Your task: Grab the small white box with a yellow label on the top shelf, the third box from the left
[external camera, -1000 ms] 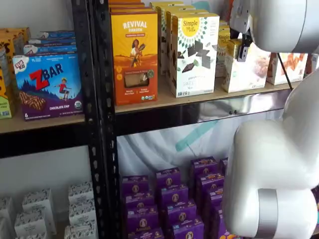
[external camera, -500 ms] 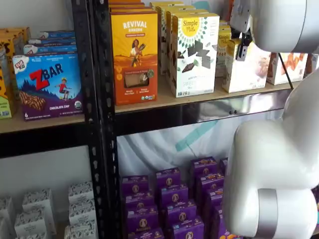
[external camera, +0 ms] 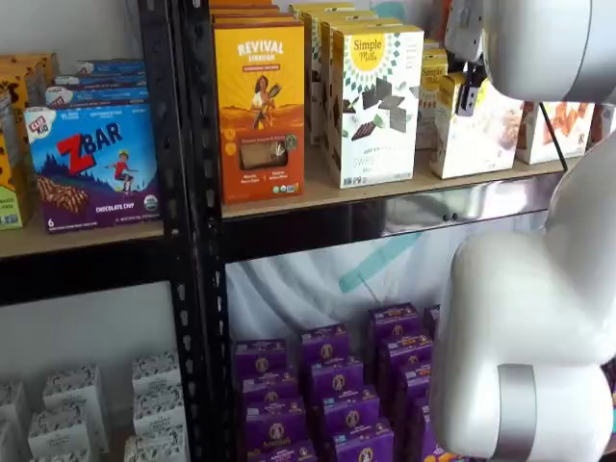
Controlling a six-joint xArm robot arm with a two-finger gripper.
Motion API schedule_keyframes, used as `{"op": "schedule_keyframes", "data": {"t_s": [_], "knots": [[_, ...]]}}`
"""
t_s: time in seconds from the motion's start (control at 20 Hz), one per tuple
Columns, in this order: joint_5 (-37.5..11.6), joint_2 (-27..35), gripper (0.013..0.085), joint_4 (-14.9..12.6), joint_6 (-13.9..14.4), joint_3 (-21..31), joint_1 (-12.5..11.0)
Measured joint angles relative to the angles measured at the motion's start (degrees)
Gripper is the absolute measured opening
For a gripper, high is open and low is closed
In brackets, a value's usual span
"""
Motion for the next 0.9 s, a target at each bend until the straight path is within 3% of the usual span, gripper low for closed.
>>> {"op": "schedule_keyframes", "data": {"t_s": [0.9], "knots": [[4.55, -3.73, 0.033, -0.32, -0.09, 1.41, -0.38]]}}
